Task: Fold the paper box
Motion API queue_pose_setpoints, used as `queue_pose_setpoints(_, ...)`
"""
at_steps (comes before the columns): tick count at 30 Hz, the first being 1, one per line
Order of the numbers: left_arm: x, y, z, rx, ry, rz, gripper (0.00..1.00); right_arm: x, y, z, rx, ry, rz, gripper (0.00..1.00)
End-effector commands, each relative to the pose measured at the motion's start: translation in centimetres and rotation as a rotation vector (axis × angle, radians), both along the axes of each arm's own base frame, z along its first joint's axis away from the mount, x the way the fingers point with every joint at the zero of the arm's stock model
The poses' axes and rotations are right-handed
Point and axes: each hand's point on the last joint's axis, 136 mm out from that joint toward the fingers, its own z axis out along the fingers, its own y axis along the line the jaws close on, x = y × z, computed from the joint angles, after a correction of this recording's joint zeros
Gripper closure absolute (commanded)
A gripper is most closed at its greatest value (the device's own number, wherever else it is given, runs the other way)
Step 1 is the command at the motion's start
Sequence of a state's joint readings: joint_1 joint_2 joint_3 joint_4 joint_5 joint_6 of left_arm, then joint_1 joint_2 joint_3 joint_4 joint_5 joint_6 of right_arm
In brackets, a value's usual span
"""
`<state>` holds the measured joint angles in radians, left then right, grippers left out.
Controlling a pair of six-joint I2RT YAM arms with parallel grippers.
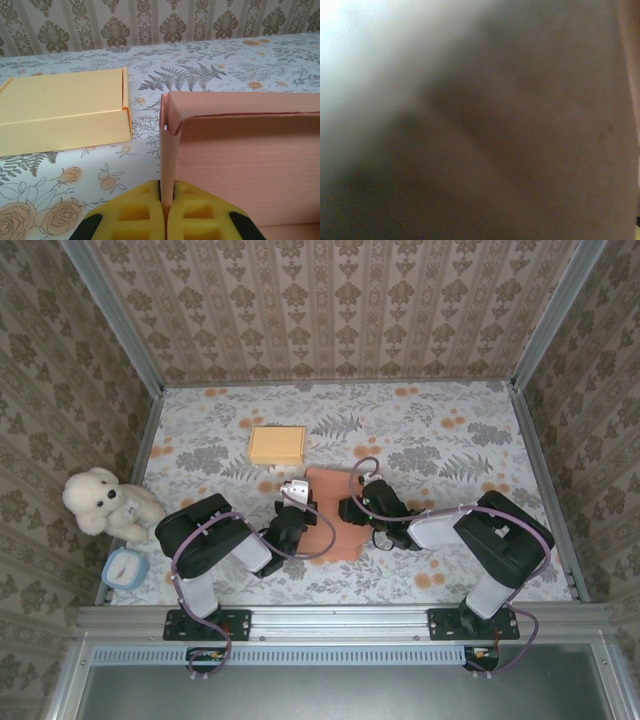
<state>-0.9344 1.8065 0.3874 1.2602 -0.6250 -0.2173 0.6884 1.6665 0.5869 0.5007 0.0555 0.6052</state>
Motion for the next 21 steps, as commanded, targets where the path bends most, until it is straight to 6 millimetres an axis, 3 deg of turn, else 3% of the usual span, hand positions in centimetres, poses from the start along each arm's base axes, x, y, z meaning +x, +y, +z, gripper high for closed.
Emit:
queue_pose_setpoints(1, 0.4, -0.5, 0.8, -0.054, -0.011, -0.004, 1.00, 0.0, 1.0, 1.2, 0.042, -0.019, 0.024, 0.46)
queue_pose_setpoints(5, 0.4, 0.5, 0.6, -0.038, -0.010, 0.015, 1.00, -1.0, 0.5, 2.7, -0.010, -0.068, 0.034, 0.46)
queue_pose_setpoints(13, 1.2, 3.8, -0.2, -0.113, 0.053, 0.028, 1.00, -3.6, -2.5, 5.1, -0.161, -0.150, 0.025, 0.46)
queue_pose_setpoints(19, 1.6, 5.8, -0.1, -0.186, 0.083, 0.025, 1.00, -3.8, -4.8, 8.3, -0.295, -0.268, 0.064, 0.45)
queue_pose_setpoints(21, 1.5, 5.8, 0.1, -0.200, 0.091, -0.007, 1.00, -3.4, -5.3, 8.4, -0.347, -0.274, 0.079, 0.45)
